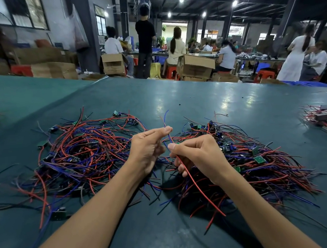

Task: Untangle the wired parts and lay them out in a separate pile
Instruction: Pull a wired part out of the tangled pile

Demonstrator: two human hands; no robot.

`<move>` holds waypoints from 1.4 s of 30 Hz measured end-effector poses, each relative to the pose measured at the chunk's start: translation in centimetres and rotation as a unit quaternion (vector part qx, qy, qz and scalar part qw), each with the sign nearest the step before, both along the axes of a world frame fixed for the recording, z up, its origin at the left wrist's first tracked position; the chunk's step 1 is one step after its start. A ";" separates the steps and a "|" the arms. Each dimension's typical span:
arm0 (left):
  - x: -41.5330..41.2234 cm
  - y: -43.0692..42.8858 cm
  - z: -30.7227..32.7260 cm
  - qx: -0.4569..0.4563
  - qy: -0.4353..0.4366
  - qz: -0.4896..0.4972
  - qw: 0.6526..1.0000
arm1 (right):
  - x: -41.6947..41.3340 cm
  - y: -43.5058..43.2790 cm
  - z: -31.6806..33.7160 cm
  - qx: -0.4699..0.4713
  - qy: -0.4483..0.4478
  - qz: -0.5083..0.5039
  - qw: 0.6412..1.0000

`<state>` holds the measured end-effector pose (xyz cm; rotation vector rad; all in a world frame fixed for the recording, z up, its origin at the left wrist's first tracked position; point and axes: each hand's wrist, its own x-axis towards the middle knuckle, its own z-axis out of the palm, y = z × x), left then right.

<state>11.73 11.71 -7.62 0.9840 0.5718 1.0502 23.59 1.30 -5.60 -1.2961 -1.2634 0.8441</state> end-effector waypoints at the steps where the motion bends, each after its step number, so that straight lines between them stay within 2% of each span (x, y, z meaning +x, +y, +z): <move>1: -0.1 0.1 0.0 -0.001 -0.002 0.008 1.000 | 0.0 -0.2 0.0 0.003 0.001 0.004 1.000; 16: -0.3 1.7 -0.2 -0.039 -0.069 0.123 0.989 | -0.4 -1.1 0.7 0.032 -0.020 0.027 0.999; 22: -0.4 2.2 -0.4 -0.061 -0.077 0.173 0.980 | -0.7 -0.9 0.2 0.016 -0.024 0.022 0.999; 25: -0.4 2.3 -0.4 -0.057 -0.106 0.173 0.978 | -0.8 -0.8 0.2 0.015 0.004 0.022 1.000; 28: -0.1 1.8 -0.1 -0.088 -0.125 0.104 0.983 | -0.7 -0.5 0.2 0.028 0.051 -0.022 0.998; 30: 0.1 1.1 0.0 -0.107 -0.080 0.028 0.991 | -0.5 -0.2 0.2 0.031 0.102 -0.055 0.993; 33: 0.6 -0.2 0.3 -0.029 0.027 -0.114 0.993 | -0.4 0.1 0.5 0.024 0.183 -0.053 0.981; 35: 0.8 -0.9 0.3 0.019 0.026 -0.201 0.979 | -0.2 0.2 0.5 0.008 0.226 -0.018 0.974; 37: 0.7 -1.1 0.2 0.029 0.009 -0.226 0.974 | -0.2 0.3 0.6 -0.018 0.238 0.007 0.971; 42: 0.3 -0.8 -0.1 0.056 0.002 -0.201 0.978 | -0.6 0.4 0.4 -0.037 0.237 0.015 0.971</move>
